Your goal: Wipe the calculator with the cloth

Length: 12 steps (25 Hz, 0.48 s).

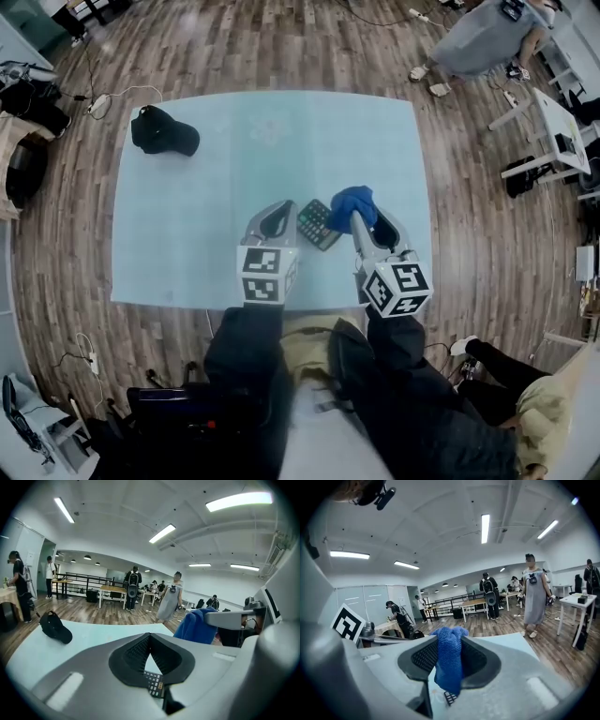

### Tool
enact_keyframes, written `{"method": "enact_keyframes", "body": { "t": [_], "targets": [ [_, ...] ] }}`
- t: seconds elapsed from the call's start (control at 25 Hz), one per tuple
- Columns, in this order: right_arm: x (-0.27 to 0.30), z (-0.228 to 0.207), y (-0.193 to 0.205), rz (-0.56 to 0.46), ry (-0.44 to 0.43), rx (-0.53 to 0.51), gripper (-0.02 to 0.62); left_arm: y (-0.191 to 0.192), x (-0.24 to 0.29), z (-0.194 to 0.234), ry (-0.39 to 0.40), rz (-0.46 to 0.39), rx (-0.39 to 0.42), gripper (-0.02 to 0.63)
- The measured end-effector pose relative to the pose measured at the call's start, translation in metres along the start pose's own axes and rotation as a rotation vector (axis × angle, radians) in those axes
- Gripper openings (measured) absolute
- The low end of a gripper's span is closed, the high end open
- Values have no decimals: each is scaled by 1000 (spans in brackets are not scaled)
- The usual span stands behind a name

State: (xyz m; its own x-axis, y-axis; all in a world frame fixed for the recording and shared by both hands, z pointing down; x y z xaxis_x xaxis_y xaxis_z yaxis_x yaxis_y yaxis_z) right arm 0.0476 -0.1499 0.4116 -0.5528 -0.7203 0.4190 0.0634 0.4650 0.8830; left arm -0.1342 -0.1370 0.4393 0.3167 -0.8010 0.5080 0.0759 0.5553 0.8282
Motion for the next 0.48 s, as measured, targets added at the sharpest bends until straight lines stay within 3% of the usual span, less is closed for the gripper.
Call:
{"method": "enact_keyframes", "body": {
  "t": [0.24,0.48],
  "targets": [
    [25,-37,20,92,-19,35,124,20,40,2,-26,94,-32,3],
    [60,-56,50,203,-57,1,124,57,71,16,-70,212,-87,3]
  ]
}}
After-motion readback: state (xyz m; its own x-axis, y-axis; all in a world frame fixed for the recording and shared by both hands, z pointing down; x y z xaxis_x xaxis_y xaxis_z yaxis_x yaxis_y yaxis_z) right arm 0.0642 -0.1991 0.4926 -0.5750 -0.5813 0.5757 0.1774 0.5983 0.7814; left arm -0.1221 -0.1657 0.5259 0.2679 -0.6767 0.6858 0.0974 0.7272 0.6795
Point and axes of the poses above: the fingertips, and each gripper's own axes: x forward along the fingers, z to its left, y out of its underside, the point moved 6 cm from there along -x, backward along the fingers, and after that the axes turned 7 degrees about z, right-handed, at the moved point
